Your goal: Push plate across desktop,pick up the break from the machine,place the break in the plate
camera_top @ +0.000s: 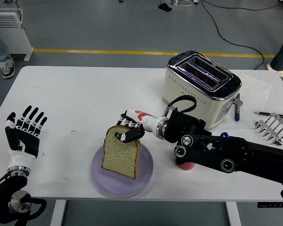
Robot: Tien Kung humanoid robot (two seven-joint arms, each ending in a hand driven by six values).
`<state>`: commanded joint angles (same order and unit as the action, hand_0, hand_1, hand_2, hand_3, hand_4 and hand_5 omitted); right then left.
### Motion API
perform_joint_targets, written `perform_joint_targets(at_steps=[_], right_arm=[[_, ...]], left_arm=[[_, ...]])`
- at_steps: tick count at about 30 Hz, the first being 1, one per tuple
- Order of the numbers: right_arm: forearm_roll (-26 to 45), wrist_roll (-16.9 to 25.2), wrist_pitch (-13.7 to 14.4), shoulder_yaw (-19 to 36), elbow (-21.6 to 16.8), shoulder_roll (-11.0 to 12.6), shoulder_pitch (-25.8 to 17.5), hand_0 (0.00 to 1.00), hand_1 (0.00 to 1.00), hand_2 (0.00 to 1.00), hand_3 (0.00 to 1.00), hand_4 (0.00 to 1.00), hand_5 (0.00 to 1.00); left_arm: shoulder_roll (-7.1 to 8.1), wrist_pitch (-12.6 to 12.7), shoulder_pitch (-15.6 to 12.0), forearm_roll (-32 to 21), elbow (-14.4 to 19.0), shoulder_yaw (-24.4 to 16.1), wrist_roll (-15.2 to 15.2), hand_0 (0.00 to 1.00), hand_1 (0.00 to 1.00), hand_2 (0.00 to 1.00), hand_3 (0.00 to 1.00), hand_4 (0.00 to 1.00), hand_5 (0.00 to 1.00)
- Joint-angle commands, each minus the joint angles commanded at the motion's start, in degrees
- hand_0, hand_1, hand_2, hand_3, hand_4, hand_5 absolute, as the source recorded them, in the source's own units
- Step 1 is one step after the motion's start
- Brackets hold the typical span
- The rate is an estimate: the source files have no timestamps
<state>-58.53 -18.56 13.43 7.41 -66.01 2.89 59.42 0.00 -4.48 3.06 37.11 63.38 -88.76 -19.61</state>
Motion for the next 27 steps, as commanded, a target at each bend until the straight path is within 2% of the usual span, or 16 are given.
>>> perform_joint_targets(at_steps=[5,6,7,11,12,17,18,23,24,27], right_arm=[[-0.5,1.9,1.1,-2.2,3.7,-0.6,-1.1,0.228,0.291,0.375,0.462,0.469,0.243],[-0.5,2.2,1.3,-2.4,4.4,-0.7,-1.2,0.285,0.312,0.392,0.476,0.470,0.265],[-0.5,2.6,1.6,-2.6,5.1,-0.8,-1.3,0.285,0.312,0.392,0.476,0.470,0.265],[-0.3,3.3,1.8,-2.7,6.3,-1.1,-1.6,0.285,0.312,0.392,0.476,0.470,0.265],[-0.2,3.4,1.7,-2.8,6.5,-1.1,-1.7,0.348,0.364,0.423,0.502,0.496,0.288],[-0.5,4.4,1.2,-3.3,7.6,-1.7,-2.2,0.348,0.364,0.423,0.502,0.496,0.288],[-0.6,4.4,1.2,-3.3,7.6,-1.7,-2.3,0.438,0.519,0.534,0.580,0.555,0.353],[-1.1,5.3,0.9,-3.1,7.8,-1.8,-2.5,0.438,0.519,0.534,0.580,0.555,0.353],[-1.4,5.6,0.4,-3.1,7.8,-1.8,-2.5,0.528,0.596,0.598,0.677,0.616,0.406],[-1.7,6.6,-0.3,-2.9,7.8,-1.8,-2.6,0.528,0.596,0.598,0.677,0.616,0.406]], left_arm=[[0.00,0.2,-0.2,0.3,0.0,0.1,0.1,0.779,0.753,0.765,0.726,0.553,0.998],[0.00,0.2,-0.2,0.3,0.0,0.1,0.1,0.779,0.752,0.764,0.725,0.553,0.998],[0.00,0.2,-0.3,0.3,0.0,0.1,0.1,0.779,0.752,0.764,0.725,0.553,0.998],[0.00,0.3,-0.5,0.3,0.0,0.2,0.0,0.779,0.752,0.764,0.725,0.553,0.998],[0.00,0.3,-0.5,0.3,0.0,0.2,0.0,0.778,0.753,0.764,0.725,0.552,0.998],[0.00,0.3,-0.5,0.4,0.0,0.4,0.0,0.778,0.753,0.764,0.725,0.552,0.998],[0.00,0.3,-0.5,0.4,0.0,0.5,0.0,0.778,0.751,0.764,0.724,0.551,0.998],[0.00,0.4,-0.5,0.4,0.0,0.6,0.0,0.778,0.751,0.764,0.724,0.551,0.998],[0.00,0.4,-0.5,0.4,0.0,0.5,0.0,0.778,0.751,0.763,0.724,0.550,0.998],[0.00,0.4,-0.5,0.4,-0.1,0.3,0.0,0.778,0.751,0.763,0.724,0.550,0.998]])
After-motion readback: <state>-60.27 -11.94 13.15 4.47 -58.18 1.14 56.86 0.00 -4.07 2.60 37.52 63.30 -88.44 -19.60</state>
